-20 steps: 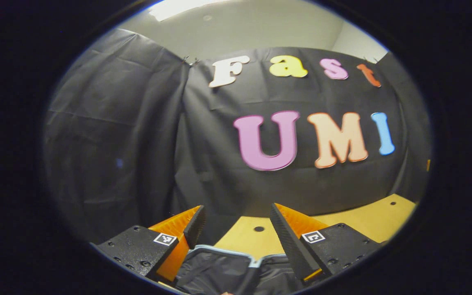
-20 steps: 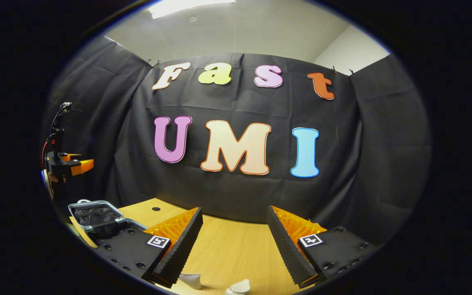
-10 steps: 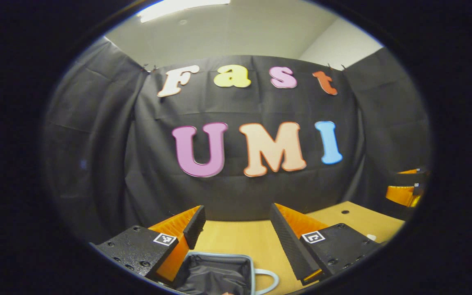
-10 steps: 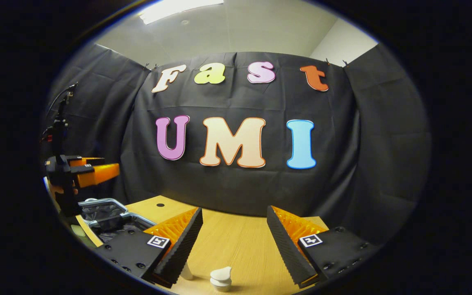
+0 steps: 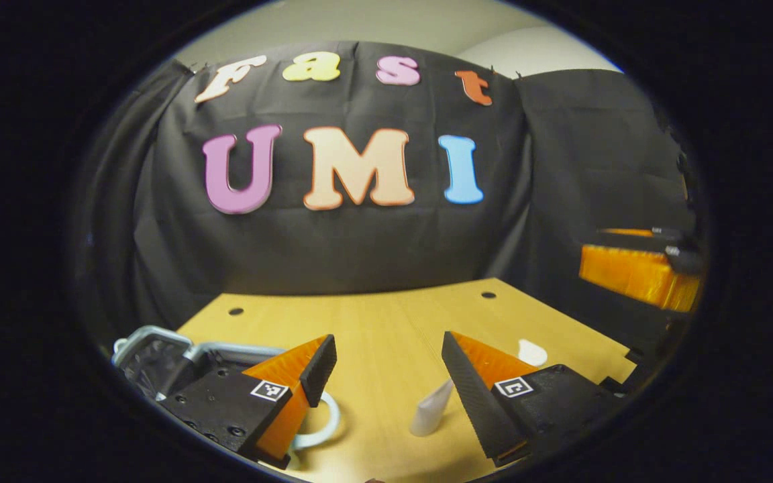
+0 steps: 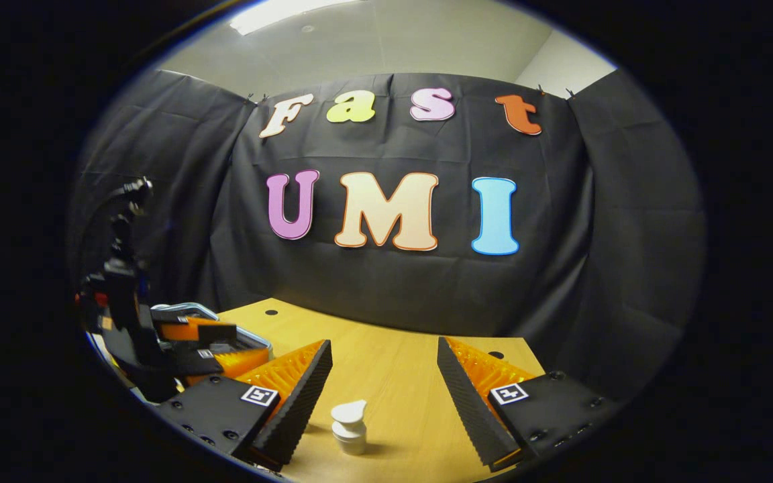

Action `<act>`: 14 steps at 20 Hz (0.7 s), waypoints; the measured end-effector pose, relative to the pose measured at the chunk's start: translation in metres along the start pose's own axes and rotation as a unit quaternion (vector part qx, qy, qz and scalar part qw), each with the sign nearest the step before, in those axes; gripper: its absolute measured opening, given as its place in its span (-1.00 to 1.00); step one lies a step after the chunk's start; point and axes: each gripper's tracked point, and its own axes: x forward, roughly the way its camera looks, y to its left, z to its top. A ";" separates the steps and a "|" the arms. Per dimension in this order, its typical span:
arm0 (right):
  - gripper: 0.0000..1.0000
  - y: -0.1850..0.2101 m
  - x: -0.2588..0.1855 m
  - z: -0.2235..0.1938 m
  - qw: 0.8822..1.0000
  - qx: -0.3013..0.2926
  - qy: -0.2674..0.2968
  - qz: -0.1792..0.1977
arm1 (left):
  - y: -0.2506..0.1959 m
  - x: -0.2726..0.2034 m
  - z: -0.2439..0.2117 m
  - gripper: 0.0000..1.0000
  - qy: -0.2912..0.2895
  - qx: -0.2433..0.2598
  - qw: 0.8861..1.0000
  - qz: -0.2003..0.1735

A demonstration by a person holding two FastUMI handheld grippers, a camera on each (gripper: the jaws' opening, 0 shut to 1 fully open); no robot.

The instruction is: First open the suitcase, pack the skin care products into it, and then close the suitcase.

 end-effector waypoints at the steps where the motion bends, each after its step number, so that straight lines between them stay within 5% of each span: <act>1: 0.97 -0.003 -0.003 -0.003 1.000 -0.004 0.002 -0.001 | -0.005 0.004 -0.016 0.92 0.014 -0.006 1.000 -0.004; 10: 0.97 -0.010 -0.018 -0.030 0.999 -0.031 0.041 -0.002 | -0.040 0.032 -0.109 0.92 0.101 -0.048 0.993 -0.029; 12: 0.98 -0.006 -0.018 -0.036 0.998 -0.033 0.050 0.002 | -0.045 0.035 -0.117 0.82 0.105 -0.055 0.992 -0.040; 14: 0.97 -0.002 -0.016 -0.042 0.998 -0.033 0.057 0.006 | -0.047 0.040 -0.123 0.32 0.107 -0.062 0.991 -0.045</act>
